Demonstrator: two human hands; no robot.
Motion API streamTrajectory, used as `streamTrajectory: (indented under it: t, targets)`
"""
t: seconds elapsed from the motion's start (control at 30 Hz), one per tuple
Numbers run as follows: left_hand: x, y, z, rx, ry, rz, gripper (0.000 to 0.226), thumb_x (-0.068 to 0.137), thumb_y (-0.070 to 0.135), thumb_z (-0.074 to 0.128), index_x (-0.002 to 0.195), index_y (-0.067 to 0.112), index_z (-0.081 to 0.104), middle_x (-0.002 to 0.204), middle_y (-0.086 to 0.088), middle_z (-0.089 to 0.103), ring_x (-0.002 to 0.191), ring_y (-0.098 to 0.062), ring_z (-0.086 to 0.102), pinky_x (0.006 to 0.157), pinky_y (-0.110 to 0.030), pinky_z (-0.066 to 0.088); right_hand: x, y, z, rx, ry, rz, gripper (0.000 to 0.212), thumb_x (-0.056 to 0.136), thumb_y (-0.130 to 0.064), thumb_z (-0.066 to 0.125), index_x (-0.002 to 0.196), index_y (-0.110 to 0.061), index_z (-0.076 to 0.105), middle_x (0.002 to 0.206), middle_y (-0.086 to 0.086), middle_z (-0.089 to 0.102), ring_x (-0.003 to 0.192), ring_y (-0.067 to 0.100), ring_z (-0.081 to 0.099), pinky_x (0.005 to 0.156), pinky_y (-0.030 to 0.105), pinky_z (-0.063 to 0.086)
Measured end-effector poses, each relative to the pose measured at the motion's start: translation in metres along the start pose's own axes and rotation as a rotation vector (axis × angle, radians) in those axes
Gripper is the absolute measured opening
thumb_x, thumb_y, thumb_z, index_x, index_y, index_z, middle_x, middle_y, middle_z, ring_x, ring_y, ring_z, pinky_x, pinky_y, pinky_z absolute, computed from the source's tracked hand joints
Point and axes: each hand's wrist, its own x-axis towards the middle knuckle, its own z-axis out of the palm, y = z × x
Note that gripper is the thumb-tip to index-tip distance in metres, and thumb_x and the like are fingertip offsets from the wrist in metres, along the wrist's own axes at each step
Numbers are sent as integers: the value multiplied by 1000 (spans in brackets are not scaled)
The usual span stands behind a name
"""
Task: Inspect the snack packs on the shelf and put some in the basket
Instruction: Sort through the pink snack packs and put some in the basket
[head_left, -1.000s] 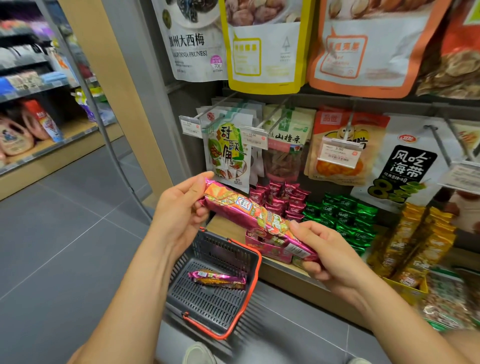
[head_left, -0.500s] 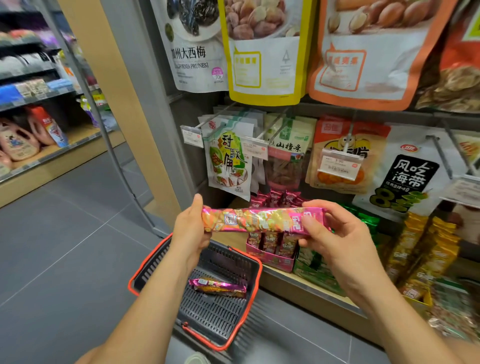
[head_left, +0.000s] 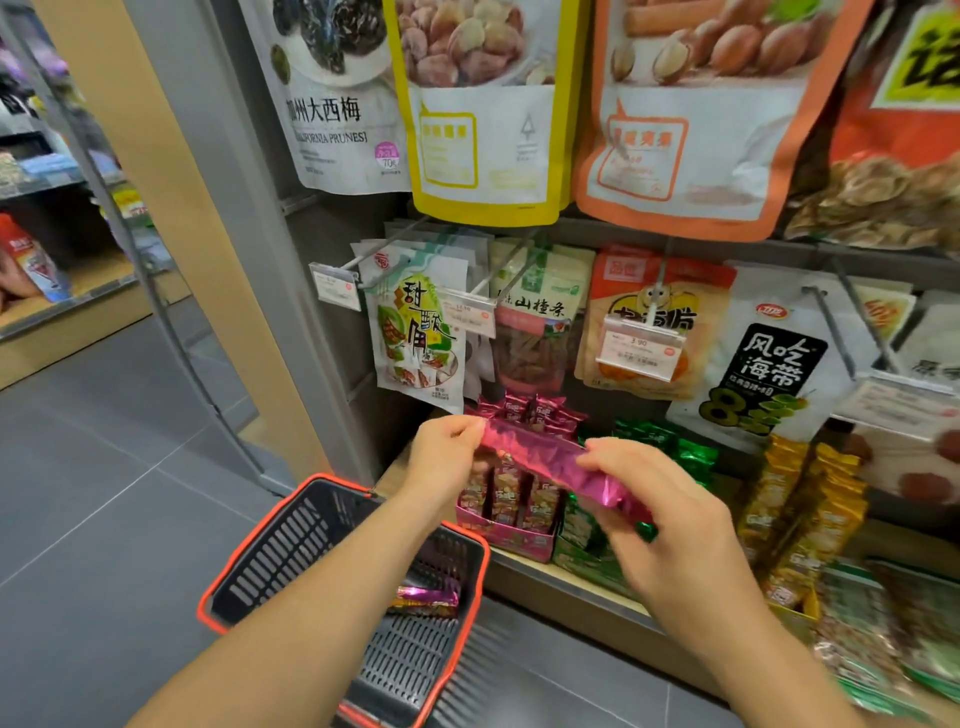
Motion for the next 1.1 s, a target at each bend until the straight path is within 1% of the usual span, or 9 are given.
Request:
streamTrajectory:
  t: [0.1,0.2,0.3,0.43,0.53,0.63,0.8,0.93,1.1]
  targets:
    - [15,-1,16,91,8,78,30,102,19,43,105,9,71,106,-13,71,96,-27,68,91,-53,53,0,2,5,-158,110,-28,50,64,17,78,109,-2,70,119,10,66,110,19,61,104,17,37]
    - [28,-8,26,532,-44,256,39,95,7,48,132,14,59,131,-7,61,120,-26,56,104,-36,43,6,4,11,-219,181,-54,51,63,17,79,111,0,69,119,15,65,109,25,63,97,28,47]
    - [35,-19,36,897,-159,435,70,82,4,61,147,15,38,150,-8,39,134,-30,39,111,-37,36,18,9,16,-207,181,-56,51,66,17,76,114,0,67,120,15,63,109,19,56,98,21,42]
    - [39,-30,49,1097,-312,345,92,84,10,64,155,20,7,163,-3,2,146,-32,12,113,-48,32,45,14,32,-249,109,13,45,74,10,74,115,-6,65,115,10,57,86,24,61,69,32,58]
    - [40,-33,51,1145,-346,318,89,85,10,64,155,18,9,162,-3,7,144,-32,13,113,-46,34,70,24,50,-297,36,12,45,78,9,72,120,-5,62,115,11,58,82,31,64,62,43,58]
    - [42,-33,49,1129,-285,375,66,85,8,62,145,15,37,151,-7,33,132,-32,30,103,-46,44,88,38,67,-330,-32,82,50,80,5,70,126,-8,55,116,12,62,83,34,66,64,45,57]
    - [37,-34,39,1031,-271,486,46,82,1,56,125,16,61,126,-6,56,112,-30,47,91,-45,50,99,66,95,-325,-118,207,42,93,-13,59,132,-18,45,128,7,58,107,30,60,84,39,50]
    - [36,-36,41,986,-281,535,49,79,-6,52,123,12,61,125,-9,58,112,-31,51,93,-42,47,114,87,116,-456,-270,381,40,93,-12,57,132,-20,53,138,4,47,117,31,54,95,37,47]
    - [36,-38,48,806,-167,419,69,76,-11,55,138,14,38,140,-9,43,117,-30,54,95,-37,45,102,107,141,-681,-524,340,32,88,-13,56,115,-28,65,120,-1,60,128,22,35,101,44,31]
